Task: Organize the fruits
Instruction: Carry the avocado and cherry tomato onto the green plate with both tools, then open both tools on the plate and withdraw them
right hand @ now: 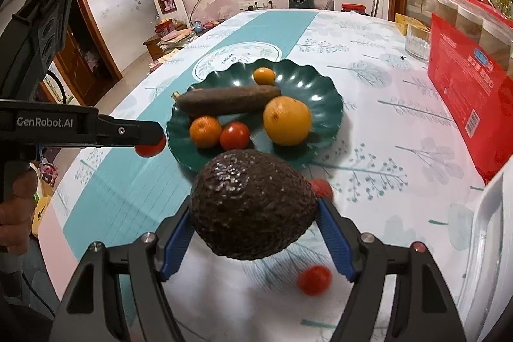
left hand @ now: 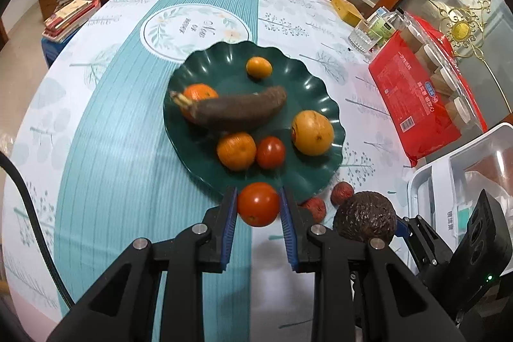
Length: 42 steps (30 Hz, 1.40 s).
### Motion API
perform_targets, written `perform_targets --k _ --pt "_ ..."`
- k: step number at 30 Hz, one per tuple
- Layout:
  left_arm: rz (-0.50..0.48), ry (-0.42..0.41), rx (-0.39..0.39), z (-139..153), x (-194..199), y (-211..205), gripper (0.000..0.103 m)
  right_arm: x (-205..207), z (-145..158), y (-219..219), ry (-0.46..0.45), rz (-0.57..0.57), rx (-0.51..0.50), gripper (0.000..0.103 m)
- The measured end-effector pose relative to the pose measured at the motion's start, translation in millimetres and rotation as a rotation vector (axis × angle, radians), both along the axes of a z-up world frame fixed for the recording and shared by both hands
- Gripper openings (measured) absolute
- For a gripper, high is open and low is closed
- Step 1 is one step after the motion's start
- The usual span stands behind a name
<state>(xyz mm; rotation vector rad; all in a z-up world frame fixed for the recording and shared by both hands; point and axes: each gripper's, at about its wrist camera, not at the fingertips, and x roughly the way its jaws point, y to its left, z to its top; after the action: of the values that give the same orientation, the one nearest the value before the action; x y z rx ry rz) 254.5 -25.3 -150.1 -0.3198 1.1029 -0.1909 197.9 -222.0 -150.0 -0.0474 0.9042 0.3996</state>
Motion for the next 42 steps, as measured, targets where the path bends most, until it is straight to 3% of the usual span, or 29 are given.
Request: perform_targets --k 10,20,29,32,35,42 --pt "-0.083 0.025 0.006 -15.9 27.1 25.7 0.025 26.1 -2.9 36.3 -0.037 -0.076 -0.045 0.074" --pt "-0.145 0.03 -0.057 -42.8 42.4 36.6 0.025 40.9 -16.3 48.5 -0.001 -0.177 -0.083 0.074" --pt "-0.161 0.028 -0.066 -54.8 49.0 33.0 0.026 47.2 -26.7 54.1 0.032 -0.208 -0.105 0.075" --pt "-0.15 0.026 -0.055 -53.3 48.6 31.9 0.036 46.7 -26.4 55.7 0.025 -0.209 -0.119 0.075" --pt "-0.134 0.034 -0.026 -51.4 47.5 33.0 0.059 43.5 -20.0 55.3 -0.01 -0.204 -0.115 0.075" --pt "-0.102 0.028 -0.008 -40.3 37.2 42.6 0.066 34.4 -10.4 45.0 0.005 -0.262 -0.077 0.075"
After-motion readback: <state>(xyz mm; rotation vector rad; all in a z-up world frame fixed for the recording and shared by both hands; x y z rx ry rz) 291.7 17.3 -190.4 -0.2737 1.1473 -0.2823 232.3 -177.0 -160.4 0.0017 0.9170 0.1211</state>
